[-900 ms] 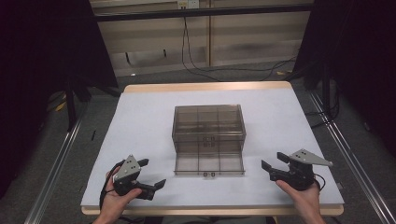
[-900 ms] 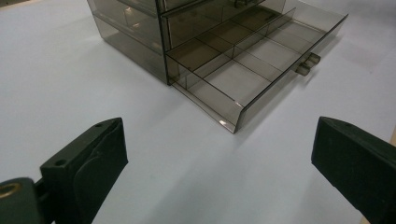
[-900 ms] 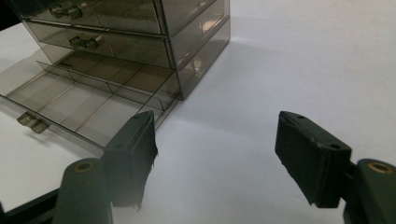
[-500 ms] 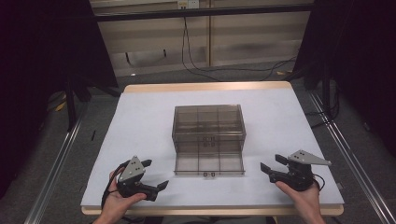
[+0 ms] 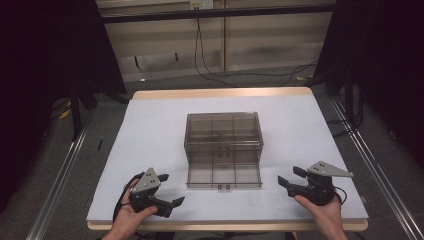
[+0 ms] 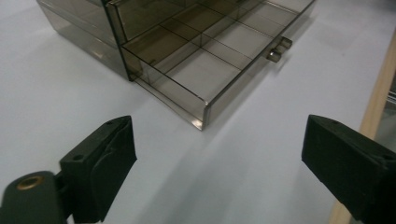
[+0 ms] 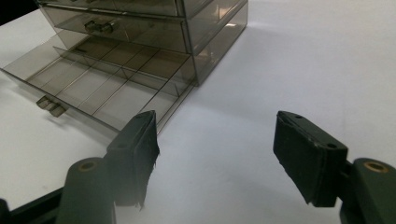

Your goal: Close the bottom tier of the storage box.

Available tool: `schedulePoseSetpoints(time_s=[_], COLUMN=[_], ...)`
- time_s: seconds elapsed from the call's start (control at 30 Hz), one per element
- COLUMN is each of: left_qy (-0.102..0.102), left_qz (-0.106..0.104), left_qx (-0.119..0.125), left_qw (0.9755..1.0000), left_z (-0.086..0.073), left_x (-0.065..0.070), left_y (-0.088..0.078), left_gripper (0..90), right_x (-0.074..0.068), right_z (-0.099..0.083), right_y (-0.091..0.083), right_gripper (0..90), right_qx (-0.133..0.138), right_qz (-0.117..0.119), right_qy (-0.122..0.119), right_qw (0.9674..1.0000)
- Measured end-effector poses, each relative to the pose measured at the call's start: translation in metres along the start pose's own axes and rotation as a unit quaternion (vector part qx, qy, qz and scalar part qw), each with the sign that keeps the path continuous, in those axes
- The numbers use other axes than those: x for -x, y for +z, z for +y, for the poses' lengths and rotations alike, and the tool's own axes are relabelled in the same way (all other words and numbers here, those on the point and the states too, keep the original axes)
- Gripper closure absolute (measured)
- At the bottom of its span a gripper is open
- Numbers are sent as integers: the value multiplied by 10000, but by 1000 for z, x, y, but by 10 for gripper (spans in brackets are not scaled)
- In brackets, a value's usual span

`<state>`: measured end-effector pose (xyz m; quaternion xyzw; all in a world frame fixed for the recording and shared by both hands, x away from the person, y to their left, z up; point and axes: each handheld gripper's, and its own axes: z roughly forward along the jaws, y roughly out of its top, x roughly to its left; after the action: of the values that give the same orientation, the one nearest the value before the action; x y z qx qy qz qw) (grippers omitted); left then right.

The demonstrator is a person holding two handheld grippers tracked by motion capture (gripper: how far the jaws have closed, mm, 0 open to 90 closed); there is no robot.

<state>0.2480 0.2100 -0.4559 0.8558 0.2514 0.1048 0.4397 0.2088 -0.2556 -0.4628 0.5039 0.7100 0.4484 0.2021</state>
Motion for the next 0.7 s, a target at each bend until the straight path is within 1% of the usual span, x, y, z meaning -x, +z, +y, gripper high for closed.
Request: schedulePoseSetpoints(time_s=[0.03, 0.1, 0.13, 0.17, 0.2, 0.23, 0.27, 0.3, 0.33, 0.37, 0.4, 0.47, 0.5, 0.57, 0.6, 0.63, 0.7], left_qy=[57, 94, 152, 165, 181, 348, 408, 414, 403, 400, 413, 391, 332, 361, 329, 318, 423], left_qz=[-37, -161, -188, -229, -300, -376, -354, -344, -378, -422, -410, -442, -445, -499, -559, -602, -581], left_qx=[-111, -123, -184, -214, -179, -261, -283, -311, -349, -300, -318, -308, -284, -279, -292, -254, -365], left_qw=[9999, 9997, 9995, 9994, 9992, 9983, 9981, 9981, 9979, 9979, 9978, 9978, 9981, 9977, 9975, 9974, 9967], left_z=[1, 2, 3, 3, 4, 4, 5, 5, 6, 7, 8, 10, 11, 14, 15, 16, 17], left_x=[1, 4, 6, 7, 9, 11, 13, 15, 15, 16, 17, 17, 18, 18, 19, 20, 21], left_y=[-1, 1, 2, 3, 4, 4, 6, 7, 8, 10, 11, 11, 11, 11, 11, 13, 15], left_gripper=[102, 107, 120, 130, 130, 152, 152, 154, 154, 156, 167, 189, 189, 220, 249, 262, 272], right_x=[-1, -2, -2, -3, -3, -4, -4, -4, -4, -4, -5, -6, -7, -9, -9, -10, -10], right_z=[0, 1, 1, 0, 0, 0, 0, 1, 1, 1, 1, 1, 1, 1, 1, 1, 1], right_y=[0, 1, 1, 1, 1, 2, 2, 2, 2, 3, 3, 5, 6, 7, 8, 8, 9], right_gripper=[307, 307, 307, 307, 307, 307, 307, 307, 306, 305, 304, 304, 304, 304, 304, 303, 298], right_qx=[7, 10, -4, -12, -12, -16, -16, -16, -32, -53, -38, -46, -56, -88, -83, -104, -132], right_qz=[20, 46, 56, 57, 57, 94, 94, 89, 83, 74, 110, 156, 183, 225, 217, 248, 266], right_qy=[-12, -24, -24, -51, -51, -52, -52, -66, -89, -184, -140, -139, -161, -178, -185, -170, -202], right_qw=[10000, 10000, 10000, 10000, 10000, 9999, 9999, 9999, 9999, 9998, 9998, 9998, 9997, 9996, 9996, 9995, 9994])
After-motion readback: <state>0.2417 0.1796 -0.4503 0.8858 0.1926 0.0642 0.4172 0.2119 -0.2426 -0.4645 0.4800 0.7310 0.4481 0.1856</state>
